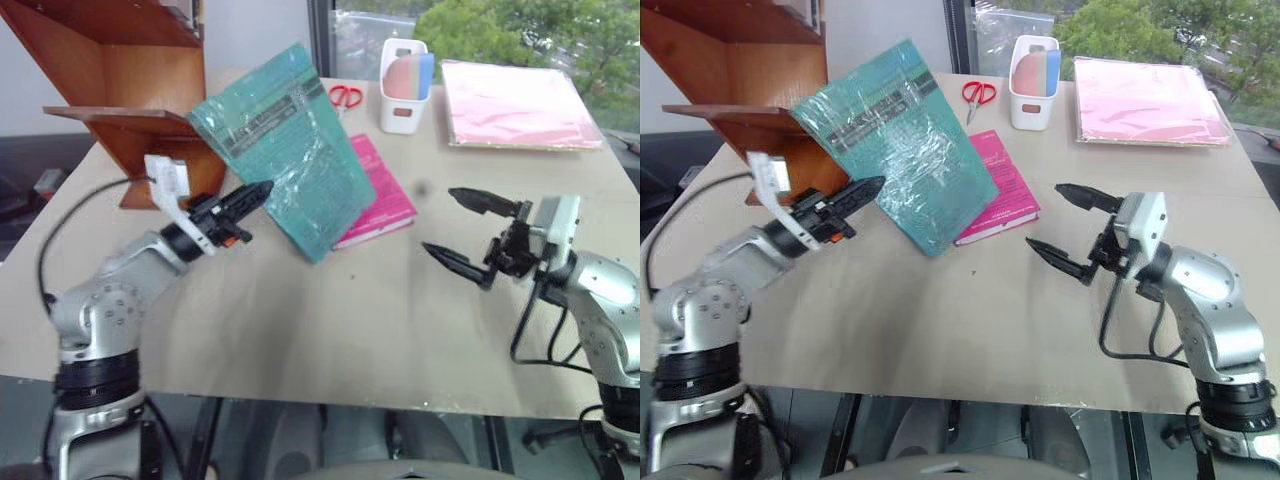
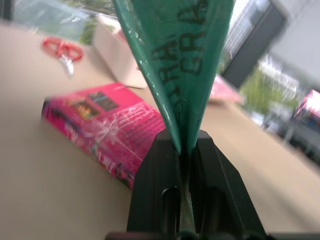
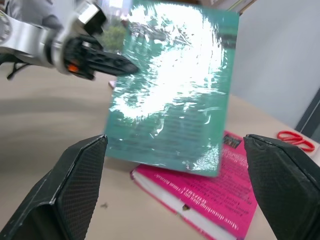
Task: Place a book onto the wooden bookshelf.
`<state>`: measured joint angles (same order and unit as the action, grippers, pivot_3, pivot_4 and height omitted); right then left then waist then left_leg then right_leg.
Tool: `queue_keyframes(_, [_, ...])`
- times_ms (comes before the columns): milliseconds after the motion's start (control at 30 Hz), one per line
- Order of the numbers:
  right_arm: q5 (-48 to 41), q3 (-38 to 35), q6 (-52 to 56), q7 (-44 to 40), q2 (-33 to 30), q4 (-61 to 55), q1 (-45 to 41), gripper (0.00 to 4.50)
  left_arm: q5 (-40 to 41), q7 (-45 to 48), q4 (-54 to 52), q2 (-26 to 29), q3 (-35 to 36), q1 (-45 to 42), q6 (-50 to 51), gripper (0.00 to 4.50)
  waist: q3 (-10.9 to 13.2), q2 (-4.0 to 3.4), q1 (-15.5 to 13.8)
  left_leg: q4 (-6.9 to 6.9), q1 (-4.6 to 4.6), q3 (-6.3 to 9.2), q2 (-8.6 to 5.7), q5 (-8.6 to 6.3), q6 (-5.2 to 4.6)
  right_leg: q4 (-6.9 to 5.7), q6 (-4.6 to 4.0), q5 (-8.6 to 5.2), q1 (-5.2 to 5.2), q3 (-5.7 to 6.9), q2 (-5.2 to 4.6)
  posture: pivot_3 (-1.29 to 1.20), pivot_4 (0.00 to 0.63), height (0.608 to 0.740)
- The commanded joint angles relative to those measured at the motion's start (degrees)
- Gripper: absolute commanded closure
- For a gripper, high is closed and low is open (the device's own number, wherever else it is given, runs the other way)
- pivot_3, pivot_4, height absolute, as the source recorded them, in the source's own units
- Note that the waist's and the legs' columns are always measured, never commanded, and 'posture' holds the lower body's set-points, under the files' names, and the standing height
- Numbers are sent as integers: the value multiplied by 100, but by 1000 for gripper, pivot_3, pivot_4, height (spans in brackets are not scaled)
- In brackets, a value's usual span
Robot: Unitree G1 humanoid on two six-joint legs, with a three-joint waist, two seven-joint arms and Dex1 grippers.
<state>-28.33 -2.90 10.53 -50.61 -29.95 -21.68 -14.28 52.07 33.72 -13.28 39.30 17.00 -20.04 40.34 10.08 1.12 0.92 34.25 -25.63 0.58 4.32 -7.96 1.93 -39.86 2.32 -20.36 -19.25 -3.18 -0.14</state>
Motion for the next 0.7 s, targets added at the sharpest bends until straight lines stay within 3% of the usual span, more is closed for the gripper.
queue_keyframes(33, [379, 601, -97, 327, 361, -268, -306, 0, -815, 470, -721, 636, -137, -388, -718, 4478, 5, -4, -6, -1, -7, 1, 3, 1, 1, -2, 0, 0, -10, 0, 4, 0, 150, 740])
queue_keyframes(167, [391, 602, -99, 444, 496, -219, -584, 0, -1876, 867, -802, 1297, -500, -1016, -1481, 4478, 12, 2, -65, -2, -36, -1, -3, 1, 2, 3, 0, 1, -31, 2, -2, 0, 150, 740])
queue_keyframes(367, [-153, 177, -245, 332, 599, -80, -923, 0, -4203, 1210, -477, 2375, -1512, -2122, -2785, 4478, 17, 1, -62, -13, -35, -13, -3, 1, 0, 5, 0, 0, -40, -6, -2, 0, 150, 740])
queue_keyframes(700, [-1371, -667, 85, 216, 473, 243, -1379, 0, -5340, 2784, 673, 3311, -2069, -3132, -3968, 4478, 27, -11, -4, -17, -37, -34, 4, 0, -2, 2, -1, -1, -53, -23, 3, 0, 150, 740])
